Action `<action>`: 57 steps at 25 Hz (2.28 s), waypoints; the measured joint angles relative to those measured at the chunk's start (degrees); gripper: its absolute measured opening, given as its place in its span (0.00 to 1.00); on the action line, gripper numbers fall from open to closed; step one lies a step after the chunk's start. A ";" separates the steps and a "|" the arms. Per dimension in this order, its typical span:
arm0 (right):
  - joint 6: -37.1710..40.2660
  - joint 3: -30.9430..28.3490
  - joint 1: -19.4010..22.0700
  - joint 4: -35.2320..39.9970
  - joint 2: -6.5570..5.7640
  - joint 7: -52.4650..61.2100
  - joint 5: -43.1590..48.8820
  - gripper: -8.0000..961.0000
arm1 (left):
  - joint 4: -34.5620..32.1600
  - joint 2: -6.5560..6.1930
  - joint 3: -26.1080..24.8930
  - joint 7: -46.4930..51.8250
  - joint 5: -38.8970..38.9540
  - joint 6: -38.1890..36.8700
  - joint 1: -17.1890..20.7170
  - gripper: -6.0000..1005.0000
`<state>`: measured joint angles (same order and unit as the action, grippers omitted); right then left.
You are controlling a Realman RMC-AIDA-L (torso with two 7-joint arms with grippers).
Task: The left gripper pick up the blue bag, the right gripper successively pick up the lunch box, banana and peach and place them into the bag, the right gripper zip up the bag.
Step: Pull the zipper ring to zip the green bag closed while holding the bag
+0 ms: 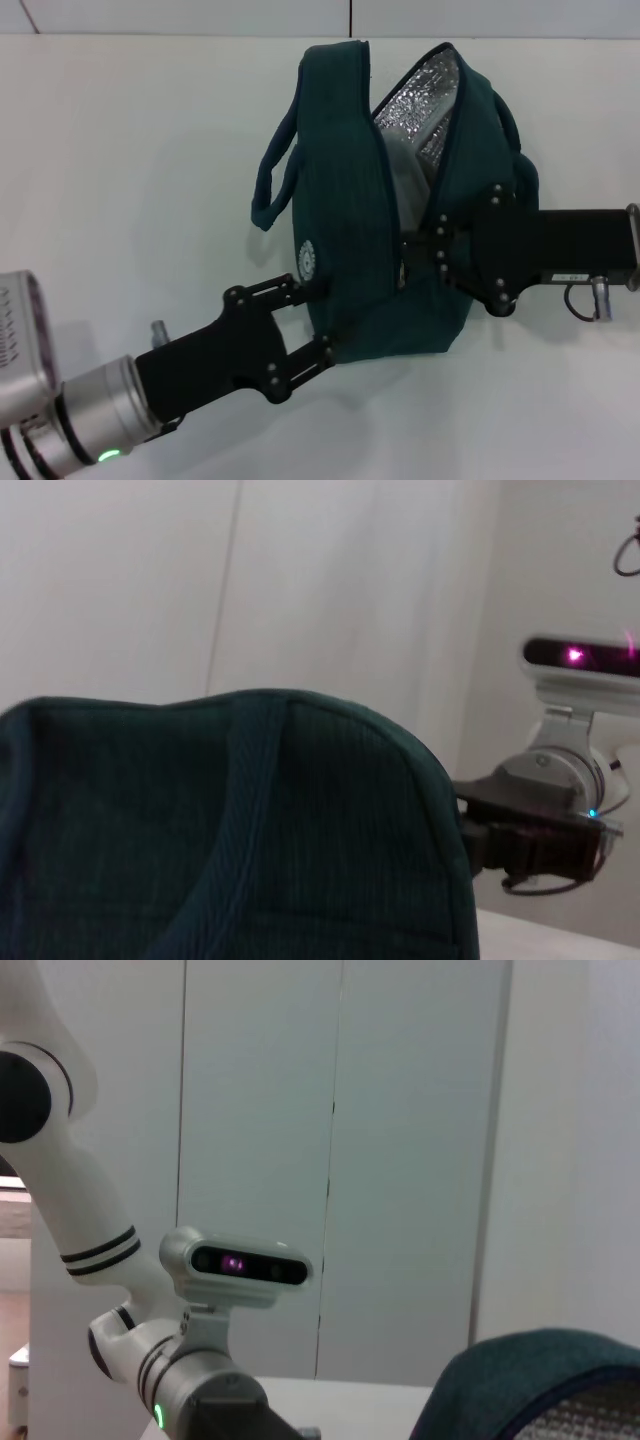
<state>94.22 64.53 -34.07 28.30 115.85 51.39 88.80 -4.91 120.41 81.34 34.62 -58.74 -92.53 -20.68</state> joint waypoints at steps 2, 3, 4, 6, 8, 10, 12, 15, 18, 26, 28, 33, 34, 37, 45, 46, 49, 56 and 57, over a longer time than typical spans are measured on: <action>0.00 0.02 -0.18 -0.04 -0.01 -0.15 -0.23 0.03 | 0.04 0.15 0.08 0.13 0.05 0.87 -0.63 0.47; 0.00 0.03 -0.25 -0.06 -0.01 -0.25 -0.30 0.03 | 0.04 0.23 -0.01 0.17 0.34 1.55 -0.86 0.47; 0.00 0.03 -0.27 -0.06 -0.01 -0.40 -0.34 0.03 | 0.05 0.28 -0.06 0.19 0.56 1.96 -0.97 0.46; 0.00 -0.08 -0.29 -0.06 -0.02 -0.62 -0.44 0.03 | 0.06 0.27 -0.22 0.40 0.89 2.50 -1.19 0.46; 0.00 -0.26 -0.29 -0.06 -0.02 -0.67 -0.52 0.03 | -0.03 0.17 -0.34 0.75 1.32 2.59 -1.31 0.45; 0.00 -0.34 -0.29 -0.06 -0.02 -0.68 -0.64 0.03 | -0.07 0.05 -0.40 0.83 2.48 2.61 -1.28 0.45; 0.00 -0.35 -0.30 -0.07 -0.03 -0.68 -1.04 0.03 | -0.08 0.03 -0.40 0.47 3.88 2.66 -1.07 0.44; 0.10 -0.33 -0.22 -0.09 -0.15 -0.68 -1.80 0.03 | -0.42 0.04 -0.25 -0.68 4.26 2.74 -0.91 0.35; 0.30 -0.45 -0.10 -0.10 -0.18 -0.68 -1.99 0.03 | -0.43 -0.02 -0.04 -1.76 4.17 2.74 -1.11 0.28; 0.05 -0.55 0.11 -0.10 -0.20 -0.69 -4.39 0.03 | -0.64 -0.24 -0.04 -4.29 3.87 2.87 -1.80 0.23; 0.03 -0.55 0.31 -0.29 -0.20 -0.93 -5.93 0.03 | -0.62 -0.26 -0.01 -5.48 3.75 2.89 -1.56 0.21; 0.01 -0.55 1.40 -0.73 -0.06 -2.99 -10.05 0.03 | -0.17 -0.27 0.13 -6.09 2.87 2.93 -1.75 0.17; 0.01 -0.55 1.66 -0.79 -0.03 -3.39 -11.00 0.03 | -0.14 -0.27 0.13 -6.09 2.51 2.96 -1.78 0.16; 0.01 -0.54 2.49 -0.97 0.01 -4.62 -14.24 0.03 | -0.13 -0.27 0.14 -6.11 2.17 2.98 -1.78 0.14; 0.35 -0.15 4.56 -4.32 0.08 -11.92 -26.08 0.03 | -0.05 -0.48 -0.12 -5.80 2.27 2.99 -1.09 0.10; 0.42 -0.11 4.71 -4.55 0.07 -12.43 -26.64 0.03 | -0.06 -0.52 -0.24 -5.79 2.58 3.00 -0.92 0.10; 1.03 0.00 4.89 -4.88 0.11 -13.02 -26.72 0.03 | -0.26 -0.60 -0.38 -5.73 3.72 2.72 -0.22 0.10; 2.77 1.11 4.62 -5.33 0.15 -13.24 -26.49 0.03 | -0.33 0.28 -0.06 -5.45 3.79 -1.75 -1.08 0.03; 2.76 1.35 4.50 -5.35 0.16 -13.24 -26.50 0.03 | -0.27 0.32 -0.06 -5.22 3.82 -2.40 -1.31 0.04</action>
<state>96.98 65.89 -29.57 22.96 116.01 38.14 62.30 -5.17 120.73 81.28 29.40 -54.91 -94.93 -21.99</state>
